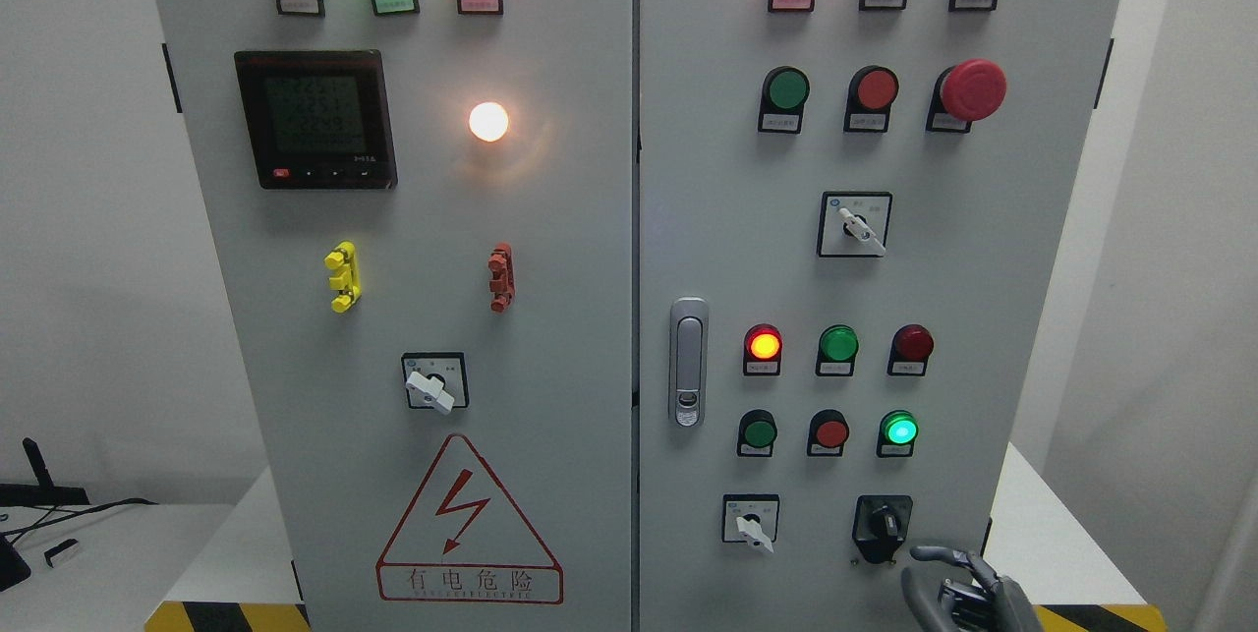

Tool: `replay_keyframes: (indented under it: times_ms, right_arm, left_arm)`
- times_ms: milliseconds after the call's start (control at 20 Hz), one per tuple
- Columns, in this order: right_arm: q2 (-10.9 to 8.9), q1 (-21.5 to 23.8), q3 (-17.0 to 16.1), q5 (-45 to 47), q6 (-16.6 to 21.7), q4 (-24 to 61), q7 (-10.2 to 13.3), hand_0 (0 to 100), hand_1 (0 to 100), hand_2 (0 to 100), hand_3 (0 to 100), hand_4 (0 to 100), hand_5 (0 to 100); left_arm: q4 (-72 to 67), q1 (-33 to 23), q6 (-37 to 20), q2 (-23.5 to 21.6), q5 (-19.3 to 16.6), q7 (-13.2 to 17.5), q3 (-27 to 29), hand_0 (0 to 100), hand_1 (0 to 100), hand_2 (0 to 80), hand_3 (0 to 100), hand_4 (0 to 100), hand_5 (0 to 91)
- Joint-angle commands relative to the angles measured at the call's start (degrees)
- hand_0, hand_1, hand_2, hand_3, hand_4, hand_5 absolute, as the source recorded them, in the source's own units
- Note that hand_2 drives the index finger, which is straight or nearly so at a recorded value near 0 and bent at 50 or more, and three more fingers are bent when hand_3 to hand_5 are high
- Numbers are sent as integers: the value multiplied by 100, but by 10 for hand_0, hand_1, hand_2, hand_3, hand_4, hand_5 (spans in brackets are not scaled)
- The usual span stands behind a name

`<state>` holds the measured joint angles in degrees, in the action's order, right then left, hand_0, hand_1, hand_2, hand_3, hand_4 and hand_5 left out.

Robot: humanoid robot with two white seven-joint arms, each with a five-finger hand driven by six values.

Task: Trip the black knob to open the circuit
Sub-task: 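Release the knob and lower the right hand away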

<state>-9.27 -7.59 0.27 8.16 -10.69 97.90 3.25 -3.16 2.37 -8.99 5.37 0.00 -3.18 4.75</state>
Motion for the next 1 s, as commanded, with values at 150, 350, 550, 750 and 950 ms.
replay_keyframes:
  times_ms: [150, 350, 550, 750, 950]
  right_arm:
    - [12, 257, -185, 63, 14, 308, -8, 558, 607, 429, 1000, 1000, 916]
    - [12, 661, -448, 71, 76, 536, -87, 482, 514, 454, 1000, 975, 894]
    - [-22, 1381, -852, 815, 15, 1291, -456, 379, 220, 436, 822, 780, 806]
    - [-408, 2172, -1073, 1425, 84, 1846, -553, 79, 86, 298, 516, 471, 459]
    - [-453, 2823, -1363, 1592, 347, 2066, -719, 0, 15, 197, 343, 285, 286]
  left_arm:
    - [0, 0, 3, -1, -176, 2, 0, 120, 389, 0, 0, 0, 0]
    - [0, 0, 3, -1, -176, 2, 0, 120, 389, 0, 0, 0, 0]
    - [0, 0, 3, -1, -176, 2, 0, 120, 389, 0, 0, 0, 0]
    - [0, 0, 3, -1, -176, 2, 0, 120, 389, 0, 0, 0, 0]
    - [0, 0, 3, -1, -176, 2, 0, 120, 389, 0, 0, 0, 0]
